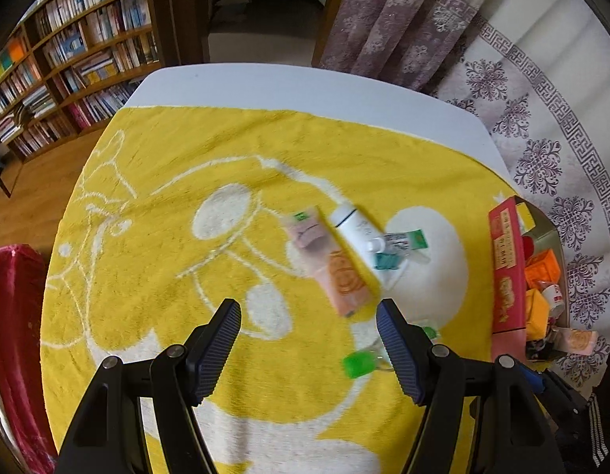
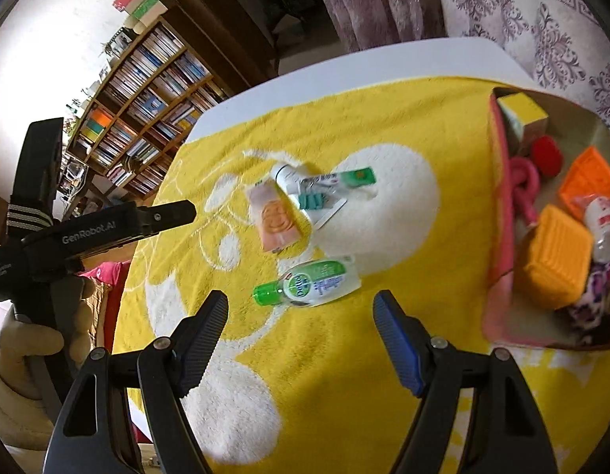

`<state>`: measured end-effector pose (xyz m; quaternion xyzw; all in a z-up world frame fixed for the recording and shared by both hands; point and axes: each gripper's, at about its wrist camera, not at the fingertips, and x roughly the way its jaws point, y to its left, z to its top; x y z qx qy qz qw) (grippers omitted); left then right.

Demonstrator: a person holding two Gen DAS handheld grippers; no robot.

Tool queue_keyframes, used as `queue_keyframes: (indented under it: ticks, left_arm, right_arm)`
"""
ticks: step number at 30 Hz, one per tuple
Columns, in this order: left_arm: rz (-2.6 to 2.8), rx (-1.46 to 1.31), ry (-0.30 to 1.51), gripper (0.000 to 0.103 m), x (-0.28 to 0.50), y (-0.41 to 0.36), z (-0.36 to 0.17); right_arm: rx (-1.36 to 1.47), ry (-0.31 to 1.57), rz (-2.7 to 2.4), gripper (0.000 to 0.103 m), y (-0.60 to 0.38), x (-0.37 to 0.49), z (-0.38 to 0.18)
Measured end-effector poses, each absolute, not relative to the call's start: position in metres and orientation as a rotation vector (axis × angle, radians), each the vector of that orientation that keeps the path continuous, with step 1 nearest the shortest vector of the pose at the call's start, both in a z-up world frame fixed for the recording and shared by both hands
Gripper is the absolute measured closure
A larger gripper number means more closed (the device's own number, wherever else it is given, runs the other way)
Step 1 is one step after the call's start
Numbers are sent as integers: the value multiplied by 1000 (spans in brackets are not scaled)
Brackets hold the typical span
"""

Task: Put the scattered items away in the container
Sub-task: 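Withdraw both tools from the tin box back toward the remaining items, then lower the right tool onto the green-capped Dettol bottle and close on it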

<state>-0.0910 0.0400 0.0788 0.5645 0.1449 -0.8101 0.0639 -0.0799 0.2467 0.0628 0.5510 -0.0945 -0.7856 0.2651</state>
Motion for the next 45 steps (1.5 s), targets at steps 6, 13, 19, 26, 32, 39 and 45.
queue_keyframes:
  ticks: [6,13,19,26,32,39,45]
  left_arm:
    - [-2424,1747,450,30,-94,20,64]
    - [-2428,1794,443,30,-100,10,53]
    - [-2425,1816,442,30,-105,-1,46]
    - [-2407,1835,447,30,-106,-13,38]
    - [-2387,1837,459,30,-104,-23,34]
    - [-2365,1840,470,30,-100,-29,29]
    - [-2358,1843,473,30,-99,-30,29]
  right_arm:
    - [1551,-252,-2114,24,226,-78,44]
    - [1604,-283,-2127,24,216,-81,30]
    - [1655,-334,-2118,24,210,-86,17]
    - [1696,-363,-2115,24,205,-94,5]
    - [1724,-352,-2117,24,199,-103,-5]
    - [1723,-291,-2162,24,192,-117,-9]
    - [1714,-168,-2202,24,178,-124,-13]
